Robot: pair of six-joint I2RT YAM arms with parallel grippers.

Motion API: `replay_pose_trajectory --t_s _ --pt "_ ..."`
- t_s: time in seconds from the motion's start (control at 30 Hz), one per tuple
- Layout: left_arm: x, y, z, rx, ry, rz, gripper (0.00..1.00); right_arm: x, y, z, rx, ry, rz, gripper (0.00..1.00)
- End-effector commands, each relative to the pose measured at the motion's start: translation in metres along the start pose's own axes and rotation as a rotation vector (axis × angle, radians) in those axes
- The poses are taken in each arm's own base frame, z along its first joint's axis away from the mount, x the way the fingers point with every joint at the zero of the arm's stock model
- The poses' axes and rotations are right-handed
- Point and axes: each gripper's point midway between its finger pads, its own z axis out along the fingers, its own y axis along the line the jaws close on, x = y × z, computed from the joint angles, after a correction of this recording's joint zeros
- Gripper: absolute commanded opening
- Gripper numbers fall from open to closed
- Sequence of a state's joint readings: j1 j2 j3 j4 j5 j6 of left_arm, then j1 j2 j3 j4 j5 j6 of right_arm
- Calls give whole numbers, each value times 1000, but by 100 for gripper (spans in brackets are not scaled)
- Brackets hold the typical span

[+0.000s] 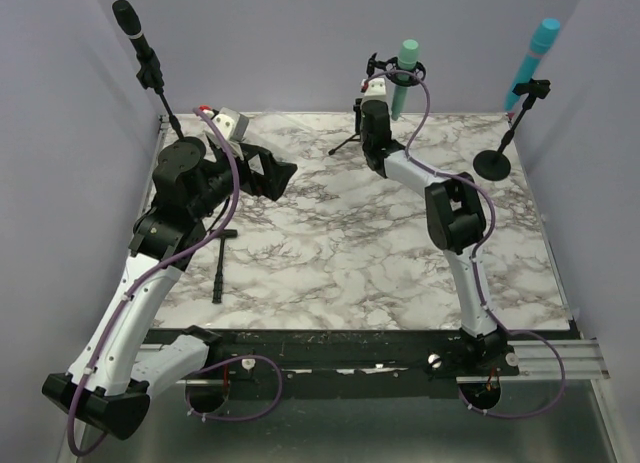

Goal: Remove the microphone from the stand

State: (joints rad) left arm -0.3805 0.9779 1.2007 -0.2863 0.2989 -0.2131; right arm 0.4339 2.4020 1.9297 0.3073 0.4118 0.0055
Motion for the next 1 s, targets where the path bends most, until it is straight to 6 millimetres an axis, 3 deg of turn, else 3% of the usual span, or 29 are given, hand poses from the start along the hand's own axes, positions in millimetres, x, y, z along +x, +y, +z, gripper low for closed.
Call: replay_pose_trajectory --t_s 0.0,0.3,0.5,0.73,0.97 --pt "5 2 2 -12 10 5 98 8 20 -30 -20 24 -132 2" --pt "4 -1 2 1 6 -4 99 26 38 -100 -98 107 -58 1" --pt "3 -3 1 10 5 -10 99 31 50 -117 -180 231 -12 1" --pt "7 3 4 -15 15 -2 99 33 61 -151 -278 331 73 1" --pt "13 8 10 -29 36 -5 99 56 92 -216 -406 447 32 1"
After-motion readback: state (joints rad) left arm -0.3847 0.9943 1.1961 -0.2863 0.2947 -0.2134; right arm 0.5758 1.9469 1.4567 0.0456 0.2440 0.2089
